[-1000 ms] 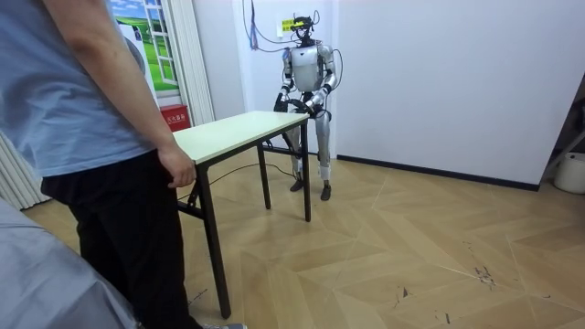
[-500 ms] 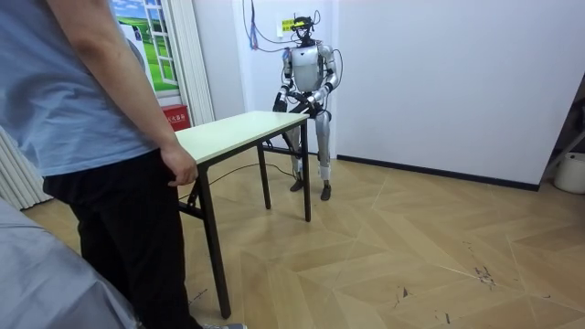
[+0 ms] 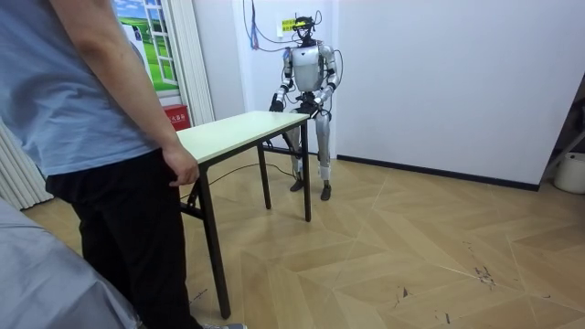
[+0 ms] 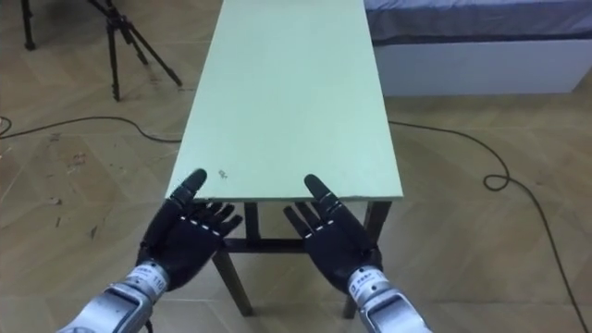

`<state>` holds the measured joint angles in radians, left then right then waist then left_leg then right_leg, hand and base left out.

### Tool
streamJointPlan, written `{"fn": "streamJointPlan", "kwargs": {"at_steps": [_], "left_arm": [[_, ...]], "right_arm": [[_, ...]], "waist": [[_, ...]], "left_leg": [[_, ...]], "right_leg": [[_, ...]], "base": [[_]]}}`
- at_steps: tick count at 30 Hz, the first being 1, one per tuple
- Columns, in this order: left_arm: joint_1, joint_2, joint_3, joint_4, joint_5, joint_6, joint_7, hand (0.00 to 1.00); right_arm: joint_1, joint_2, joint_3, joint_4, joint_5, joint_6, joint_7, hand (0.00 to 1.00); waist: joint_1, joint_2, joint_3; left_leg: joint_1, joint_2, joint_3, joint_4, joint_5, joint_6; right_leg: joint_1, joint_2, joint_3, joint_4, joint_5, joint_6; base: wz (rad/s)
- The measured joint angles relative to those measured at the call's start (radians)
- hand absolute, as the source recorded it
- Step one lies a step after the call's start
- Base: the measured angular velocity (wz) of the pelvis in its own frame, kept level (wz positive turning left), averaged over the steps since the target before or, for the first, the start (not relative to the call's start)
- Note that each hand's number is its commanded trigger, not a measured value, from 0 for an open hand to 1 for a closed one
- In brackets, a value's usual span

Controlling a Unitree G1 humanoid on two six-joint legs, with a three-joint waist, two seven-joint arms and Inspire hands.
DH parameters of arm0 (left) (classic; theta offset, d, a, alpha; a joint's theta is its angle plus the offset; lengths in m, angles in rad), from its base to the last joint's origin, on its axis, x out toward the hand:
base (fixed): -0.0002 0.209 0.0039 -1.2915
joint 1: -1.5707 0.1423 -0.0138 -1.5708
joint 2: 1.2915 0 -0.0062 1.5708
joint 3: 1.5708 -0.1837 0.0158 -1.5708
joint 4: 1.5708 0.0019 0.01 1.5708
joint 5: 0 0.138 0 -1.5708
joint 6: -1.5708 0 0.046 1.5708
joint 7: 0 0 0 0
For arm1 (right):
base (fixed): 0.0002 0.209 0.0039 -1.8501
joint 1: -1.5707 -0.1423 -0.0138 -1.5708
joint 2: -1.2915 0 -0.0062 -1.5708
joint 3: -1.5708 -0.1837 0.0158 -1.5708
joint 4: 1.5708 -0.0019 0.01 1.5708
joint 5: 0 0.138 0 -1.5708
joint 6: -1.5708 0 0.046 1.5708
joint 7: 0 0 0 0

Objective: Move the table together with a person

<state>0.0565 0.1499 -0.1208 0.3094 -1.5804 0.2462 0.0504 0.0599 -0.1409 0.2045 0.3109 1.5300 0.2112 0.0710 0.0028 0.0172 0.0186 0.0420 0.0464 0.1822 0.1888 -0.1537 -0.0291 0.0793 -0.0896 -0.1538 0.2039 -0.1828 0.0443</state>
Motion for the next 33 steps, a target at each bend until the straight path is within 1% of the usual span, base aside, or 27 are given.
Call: {"fn": "streamJointPlan", "kwargs": {"at_steps": [2, 5, 7, 10, 12, 16, 18, 19, 20, 21, 25, 27, 32, 33], "left_arm": [[-0.016, -0.005, 0.002, 0.011, 0.0, 0.001, 0.017, 0.0], [-0.032, -0.01, 0.013, 0.022, -0.001, 0.006, 0.036, 0.0], [-0.039, -0.016, 0.021, 0.027, -0.001, 0.009, 0.048, 0.0], [-0.046, -0.016, 0.022, 0.03, -0.001, 0.011, 0.056, 0.0], [-0.054, -0.016, 0.026, 0.038, 0.001, 0.019, 0.058, 0.0], [-0.074, -0.017, 0.04, 0.046, 0.0, 0.045, 0.075, 0.0], [-0.092, -0.017, 0.046, 0.046, 0.0, 0.058, 0.093, 0.0], [-0.097, -0.017, 0.047, 0.046, 0.0, 0.06, 0.098, 0.0], [-0.099, -0.017, 0.048, 0.046, 0.0, 0.061, 0.104, 0.0], [-0.099, -0.017, 0.048, 0.046, 0.0, 0.064, 0.109, 0.0], [-0.109, -0.017, 0.054, 0.045, 0.0, 0.066, 0.129, 0.0], [-0.116, -0.017, 0.058, 0.044, 0.0, 0.066, 0.148, 0.0], [-0.119, -0.017, 0.062, 0.044, 0.0, 0.066, 0.154, 0.0], [-0.121, -0.018, 0.064, 0.044, 0.0, 0.066, 0.155, 0.0]], "right_arm": [[-0.006, 0.0, -0.006, 0.011, 0.0, 0.001, -0.005, 0.0], [-0.031, 0.015, -0.029, 0.048, -0.001, 0.006, -0.005, 0.0], [-0.044, 0.016, -0.034, 0.069, 0.0, 0.007, -0.005, 0.0], [-0.05, 0.017, -0.035, 0.075, -0.001, 0.007, -0.006, 0.0], [-0.053, 0.018, -0.04, 0.08, -0.001, 0.008, -0.006, 0.0], [-0.059, 0.036, -0.088, 0.095, 0.0, 0.01, -0.007, 0.0], [-0.061, 0.037, -0.123, 0.096, 0.002, 0.008, -0.007, 0.0], [-0.063, 0.037, -0.129, 0.096, 0.002, 0.008, -0.008, 0.0], [-0.066, 0.038, -0.137, 0.096, 0.003, 0.008, -0.011, 0.0], [-0.067, 0.04, -0.148, 0.096, 0.004, 0.007, -0.017, 0.0], [-0.075, 0.046, -0.153, 0.105, 0.003, 0.006, -0.025, 0.0], [-0.081, 0.058, -0.158, 0.11, -0.002, 0.005, -0.025, 0.0], [-0.081, 0.068, -0.16, 0.113, -0.002, 0.004, -0.022, 0.0], [-0.081, 0.076, -0.16, 0.114, -0.005, 0.003, -0.021, 0.0]], "waist": [[0.001, -0.001, 0.0004], [0.001, -0.001, 0.0003], [0.001, -0.001, 0.0002], [0.001, 0.0, -0.0001], [0.0, 0.002, 0.0], [0.0, 0.013, 0.0001], [0.003, 0.025, -0.0044], [0.003, 0.028, -0.0061], [0.001, 0.033, -0.0051], [0.001, 0.035, -0.0059], [0.0, 0.034, -0.0057], [-0.001, 0.034, -0.0056], [-0.003, 0.032, -0.0041], [-0.003, 0.03, -0.0032]], "left_leg": [[0.004, 0.0, -0.006, 0.0, 0.0, 0.0], [0.004, -0.001, -0.022, 0.0, 0.0, 0.0], [0.005, -0.001, -0.022, 0.001, 0.0, 0.0], [0.006, -0.001, -0.022, 0.001, 0.0, 0.0], [0.005, -0.001, -0.023, 0.003, 0.0, 0.0], [0.001, -0.001, -0.031, 0.003, -0.001, 0.0], [-0.007, -0.002, -0.045, 0.002, 0.0, 0.0], [-0.011, -0.002, -0.049, 0.003, 0.0, 0.0], [-0.013, -0.002, -0.051, 0.005, 0.0, 0.0], [-0.013, -0.002, -0.053, 0.007, 0.0, 0.0], [-0.015, -0.002, -0.056, 0.009, 0.0, 0.0], [-0.015, -0.002, -0.058, 0.01, 0.0, 0.0], [-0.016, -0.002, -0.062, 0.013, 0.0, 0.0], [-0.018, -0.002, -0.064, 0.016, 0.0, 0.0]], "right_leg": [[0.002, 0.001, -0.001, 0.0, 0.0, 0.0], [0.003, 0.003, 0.001, 0.0, 0.001, -0.002], [0.003, 0.003, 0.003, 0.0, 0.001, -0.002], [0.004, 0.003, 0.004, 0.0, 0.002, -0.003], [0.004, 0.004, 0.002, 0.0, 0.002, -0.003], [-0.001, 0.004, -0.001, 0.0, 0.003, -0.004], [-0.011, 0.006, -0.003, 0.002, 0.005, -0.006], [-0.011, 0.006, -0.003, 0.002, 0.005, -0.007], [-0.012, 0.007, -0.004, 0.002, 0.006, -0.008], [-0.011, 0.007, -0.006, 0.002, 0.006, -0.008], [-0.015, 0.007, -0.009, 0.0, 0.006, -0.008], [-0.016, 0.007, -0.009, 0.0, 0.006, -0.008], [-0.013, 0.007, -0.009, -0.001, 0.006, -0.008], [-0.014, 0.007, -0.01, -0.001, 0.006, -0.008]], "base": [[0.0], [0.0], [0.0], [0.0], [0.0], [0.0], [0.0], [0.0], [0.0], [0.0], [0.01], [0.0], [0.0], [0.0]]}}
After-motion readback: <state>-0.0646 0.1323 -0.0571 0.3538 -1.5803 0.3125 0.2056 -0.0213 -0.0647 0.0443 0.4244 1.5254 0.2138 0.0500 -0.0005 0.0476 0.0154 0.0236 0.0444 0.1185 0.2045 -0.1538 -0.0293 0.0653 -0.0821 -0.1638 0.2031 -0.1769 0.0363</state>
